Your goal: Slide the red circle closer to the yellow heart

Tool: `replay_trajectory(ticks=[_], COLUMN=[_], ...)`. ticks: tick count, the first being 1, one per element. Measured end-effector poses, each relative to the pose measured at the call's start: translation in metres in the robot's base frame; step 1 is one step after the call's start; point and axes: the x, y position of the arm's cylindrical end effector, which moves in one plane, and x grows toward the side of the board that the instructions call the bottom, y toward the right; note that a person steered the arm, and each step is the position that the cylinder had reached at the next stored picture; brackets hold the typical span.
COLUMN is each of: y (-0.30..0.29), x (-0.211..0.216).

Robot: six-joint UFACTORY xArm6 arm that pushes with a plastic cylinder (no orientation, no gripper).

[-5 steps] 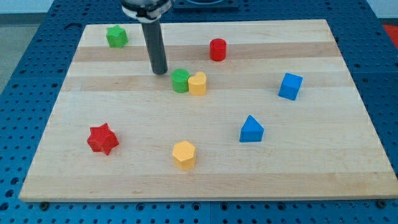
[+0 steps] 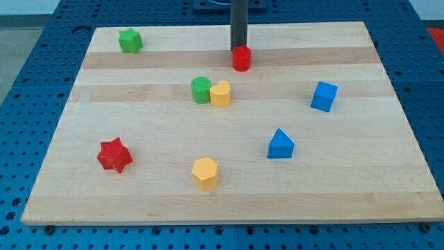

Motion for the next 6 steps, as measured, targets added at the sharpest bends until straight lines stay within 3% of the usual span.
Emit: replay_trajectory(ticks=[1,3,4,6], y=[-0.025,0.012,0.025,-0.005], x=[0.023,-0.003,0.011,0.061])
